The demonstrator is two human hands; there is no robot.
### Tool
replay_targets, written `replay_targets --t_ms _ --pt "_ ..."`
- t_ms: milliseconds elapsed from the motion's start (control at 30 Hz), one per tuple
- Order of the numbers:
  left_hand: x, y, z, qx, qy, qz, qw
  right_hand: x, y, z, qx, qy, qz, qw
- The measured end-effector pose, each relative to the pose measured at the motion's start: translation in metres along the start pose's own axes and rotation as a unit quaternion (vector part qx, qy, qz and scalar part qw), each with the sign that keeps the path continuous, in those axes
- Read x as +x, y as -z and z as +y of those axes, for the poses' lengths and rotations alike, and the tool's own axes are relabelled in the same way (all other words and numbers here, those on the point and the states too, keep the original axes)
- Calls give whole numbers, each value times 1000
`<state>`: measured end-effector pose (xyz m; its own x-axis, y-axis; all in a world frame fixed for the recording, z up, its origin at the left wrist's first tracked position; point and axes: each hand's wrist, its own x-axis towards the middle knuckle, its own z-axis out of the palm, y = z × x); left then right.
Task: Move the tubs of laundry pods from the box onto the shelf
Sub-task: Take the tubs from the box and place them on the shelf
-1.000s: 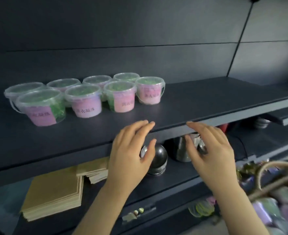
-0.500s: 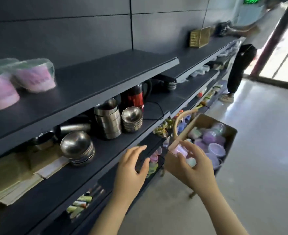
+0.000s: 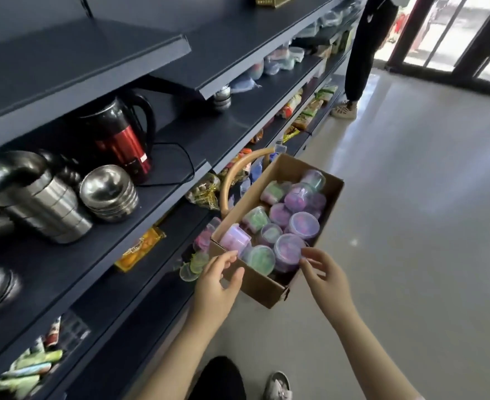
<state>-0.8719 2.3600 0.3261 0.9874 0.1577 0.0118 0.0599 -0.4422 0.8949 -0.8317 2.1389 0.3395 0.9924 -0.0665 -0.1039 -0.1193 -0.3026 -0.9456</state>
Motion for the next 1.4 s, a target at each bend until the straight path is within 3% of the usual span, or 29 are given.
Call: replay_targets --t_ms 300,533,867,1000,1133,1267,1400 --pt "122 -62 -95 13 139 -89 986 128 -29 57 -40 -112 -62 991" --pt "193 -127 -171 18 219 -125 967 256 -63 121 -90 -120 -142 978" --pt "230 -166 -203 85 170 -132 973 403 -124 214 -247 6 -333 910" --pt "226 -175 -202 197 116 -152 962 435 -145 233 -266 25 -375 887" --pt "221 -183 -204 275 87 -127 949 453 -161 248 -368 61 -413 831" --pt "222 -187 -209 321 82 -133 934 460 -171 256 -340 51 -427 836" --pt "222 -190 -208 337 92 -116 930 459 -179 262 -362 70 -392 843"
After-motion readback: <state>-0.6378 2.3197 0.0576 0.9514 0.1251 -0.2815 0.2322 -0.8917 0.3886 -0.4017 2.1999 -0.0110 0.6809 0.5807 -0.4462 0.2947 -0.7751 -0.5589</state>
